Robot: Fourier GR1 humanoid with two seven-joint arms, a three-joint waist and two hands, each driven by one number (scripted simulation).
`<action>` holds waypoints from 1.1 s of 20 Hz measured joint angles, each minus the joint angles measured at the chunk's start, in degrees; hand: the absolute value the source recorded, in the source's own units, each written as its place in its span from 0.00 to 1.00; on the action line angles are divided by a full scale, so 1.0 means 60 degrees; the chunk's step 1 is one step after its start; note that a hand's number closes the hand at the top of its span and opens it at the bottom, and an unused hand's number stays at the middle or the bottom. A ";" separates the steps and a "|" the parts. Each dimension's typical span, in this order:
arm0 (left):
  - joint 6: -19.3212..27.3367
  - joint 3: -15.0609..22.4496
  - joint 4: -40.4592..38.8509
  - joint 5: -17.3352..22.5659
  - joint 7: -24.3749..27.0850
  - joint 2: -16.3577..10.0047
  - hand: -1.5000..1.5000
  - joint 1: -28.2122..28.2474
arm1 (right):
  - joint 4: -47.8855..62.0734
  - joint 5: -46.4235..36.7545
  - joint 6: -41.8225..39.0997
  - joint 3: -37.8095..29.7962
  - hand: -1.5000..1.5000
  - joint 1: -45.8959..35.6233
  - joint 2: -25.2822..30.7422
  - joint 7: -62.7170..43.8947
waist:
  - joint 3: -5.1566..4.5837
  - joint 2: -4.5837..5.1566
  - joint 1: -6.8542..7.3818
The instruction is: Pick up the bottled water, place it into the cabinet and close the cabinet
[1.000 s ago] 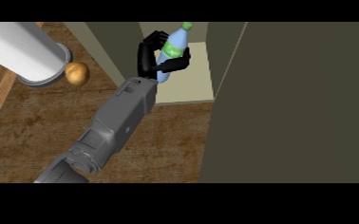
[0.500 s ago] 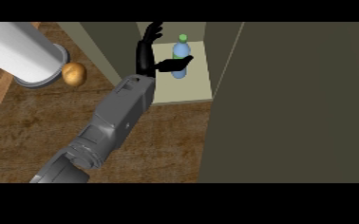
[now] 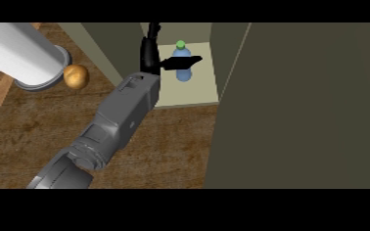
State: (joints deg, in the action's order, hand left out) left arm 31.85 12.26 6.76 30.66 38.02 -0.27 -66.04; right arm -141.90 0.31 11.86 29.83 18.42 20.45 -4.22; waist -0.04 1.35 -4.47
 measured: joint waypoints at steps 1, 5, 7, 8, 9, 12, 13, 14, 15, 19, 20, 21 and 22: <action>-0.0071 0.0012 -0.0041 -0.0045 -0.0022 -0.0008 0.00 -0.0078 | -0.0027 0.0015 -0.0023 -0.0072 0.00 -0.0019 0.0020 -0.0025 | 0.0000 -0.0001 0.0011; -0.0612 -0.0038 0.0055 -0.0062 0.0252 0.0007 0.00 -0.0056 | -0.0021 0.0039 -0.0084 -0.0168 0.00 -0.0108 -0.0025 -0.0086 | -0.0002 0.0006 0.0031; -0.1088 -0.0083 0.0269 0.0000 0.0354 0.0018 0.00 -0.0070 | -0.0016 0.0043 -0.0086 -0.0175 0.00 -0.0150 -0.0067 -0.0122 | -0.0003 -0.0013 0.0049; -0.1417 -0.0114 0.0388 0.0044 0.0418 0.0024 0.00 -0.0069 | -0.0012 0.0040 -0.0071 -0.0176 0.00 -0.0197 -0.0090 -0.0160 | -0.0005 -0.0019 0.0066; -0.1768 -0.0113 0.0487 0.0063 0.0471 0.0028 0.00 -0.0032 | -0.0023 0.0039 -0.0063 -0.0184 0.00 -0.0213 -0.0083 -0.0232 | -0.0006 -0.0031 0.0080; -0.2566 -0.0104 0.0779 0.0166 0.0316 0.0036 0.00 -0.0113 | -0.0031 0.0025 -0.0023 -0.0134 0.00 -0.0234 -0.0115 -0.0352 | -0.0005 -0.0077 0.0145; -0.2715 -0.0105 0.0884 0.0235 0.0245 0.0037 0.00 -0.0153 | -0.0031 0.0025 -0.0054 -0.0152 0.00 -0.0169 -0.0093 -0.0291 | -0.0003 -0.0090 0.0143; -0.2876 -0.0057 0.1077 0.0325 0.0232 0.0040 0.00 -0.0018 | -0.0028 0.0025 -0.0071 -0.0201 0.00 -0.0144 -0.0085 -0.0277 | 0.0000 -0.0112 0.0174; -0.3013 -0.0014 0.1262 0.0381 0.0226 0.0041 0.00 0.0092 | -0.0033 0.0027 -0.0101 -0.0257 0.00 -0.0045 -0.0051 -0.0226 | 0.0001 -0.0134 0.0219; -0.3306 0.0213 0.2123 0.0758 -0.0058 0.0042 0.00 0.0594 | -0.0028 -0.0011 -0.0086 -0.0205 0.00 0.0100 -0.0095 -0.0142 | 0.0005 -0.0202 0.0372; -0.3364 0.0253 0.2390 0.0816 -0.0142 0.0045 0.00 0.0739 | -0.0031 -0.0011 -0.0115 -0.0295 0.00 0.0066 -0.0069 -0.0196 | 0.0005 -0.0217 0.0437; -0.3333 0.0376 0.2676 0.0919 -0.0242 0.0043 0.00 0.0869 | -0.0043 -0.0026 -0.0077 -0.0209 0.00 0.0049 -0.0105 -0.0252 | 0.0005 -0.0226 0.0459; -0.3293 0.0520 0.2996 0.1010 -0.0335 0.0044 0.00 0.1047 | -0.0047 -0.0037 -0.0055 -0.0177 0.00 0.0036 -0.0126 -0.0293 | 0.0005 -0.0236 0.0487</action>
State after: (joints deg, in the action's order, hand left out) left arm 12.09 15.38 24.73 36.72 36.01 0.00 -59.76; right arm -142.19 0.09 11.53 28.76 18.63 19.70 -5.98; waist -0.01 -0.07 -1.54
